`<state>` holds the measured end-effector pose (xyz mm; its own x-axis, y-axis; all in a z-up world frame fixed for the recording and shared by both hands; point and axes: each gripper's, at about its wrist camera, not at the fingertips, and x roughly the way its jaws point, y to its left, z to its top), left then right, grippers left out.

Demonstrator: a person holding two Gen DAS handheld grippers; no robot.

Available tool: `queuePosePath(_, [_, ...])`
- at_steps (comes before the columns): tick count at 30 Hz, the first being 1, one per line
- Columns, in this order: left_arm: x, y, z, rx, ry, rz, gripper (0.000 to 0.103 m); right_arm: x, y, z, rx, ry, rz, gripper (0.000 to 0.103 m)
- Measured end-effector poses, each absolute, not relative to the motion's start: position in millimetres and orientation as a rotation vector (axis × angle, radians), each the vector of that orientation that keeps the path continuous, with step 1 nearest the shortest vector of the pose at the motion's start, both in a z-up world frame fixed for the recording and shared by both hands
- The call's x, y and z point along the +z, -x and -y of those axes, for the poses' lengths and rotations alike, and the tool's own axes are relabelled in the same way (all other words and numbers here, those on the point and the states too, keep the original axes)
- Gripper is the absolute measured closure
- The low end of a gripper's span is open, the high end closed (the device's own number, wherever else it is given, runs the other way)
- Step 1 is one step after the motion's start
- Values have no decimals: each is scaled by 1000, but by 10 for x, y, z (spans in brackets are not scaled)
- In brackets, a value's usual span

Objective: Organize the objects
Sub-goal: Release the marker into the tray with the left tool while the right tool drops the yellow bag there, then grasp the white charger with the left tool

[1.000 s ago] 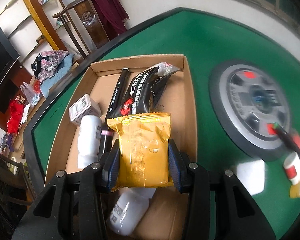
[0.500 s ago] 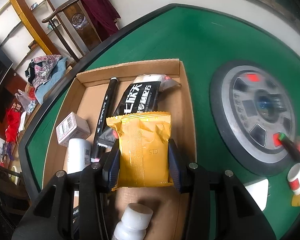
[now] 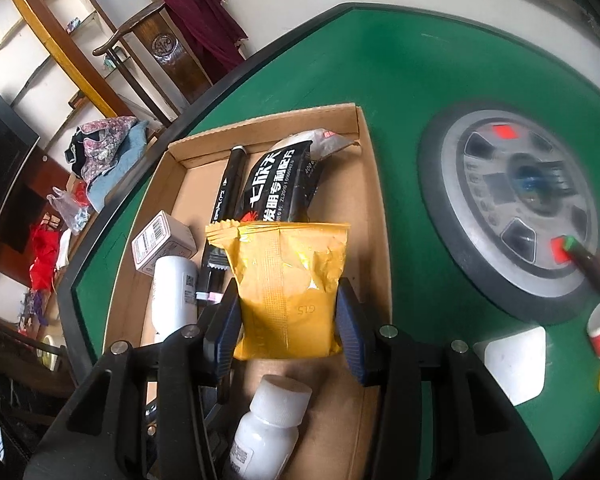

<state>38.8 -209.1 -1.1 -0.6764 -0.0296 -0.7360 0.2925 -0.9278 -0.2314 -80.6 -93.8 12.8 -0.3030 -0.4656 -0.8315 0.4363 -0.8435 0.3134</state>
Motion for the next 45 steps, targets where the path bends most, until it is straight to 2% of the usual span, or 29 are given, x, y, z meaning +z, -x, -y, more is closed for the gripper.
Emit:
queuePosePath(3, [-11, -403, 2105, -2691, -1160, -531, 86, 171, 774, 896, -2162, -1369, 68, 59])
queuePosePath(8, [33, -444, 2088, -2705, -1118, -524, 62, 261, 723, 801, -2165, -1321, 91, 55])
queuePosePath(11, [61, -471, 2081, -2715, -1090, -520, 53, 314, 683, 813, -2172, -1292, 61, 55])
queuePosePath(20, [86, -500, 2045, -2714, -1079, -493, 53, 468, 520, 505, -2183, -1244, 122, 55])
queuePosePath(31, [357, -474, 1527, -2877, -1132, -336, 53, 400, 214, -864, -2216, -1266, 306, 55])
queuePosePath(36, [444, -139, 1130, -2951, -1322, -377, 53, 343, 177, -1458, -2275, -1284, 408, 55])
queuePosePath(41, [387, 427, 840, -2904, -1414, -229, 53, 345, 335, -1882, -2302, -1273, 615, 55])
queuePosePath(45, [251, 853, 881, -2806, -1522, -335, 53, 305, 378, -1936, -2296, -1284, 645, 55])
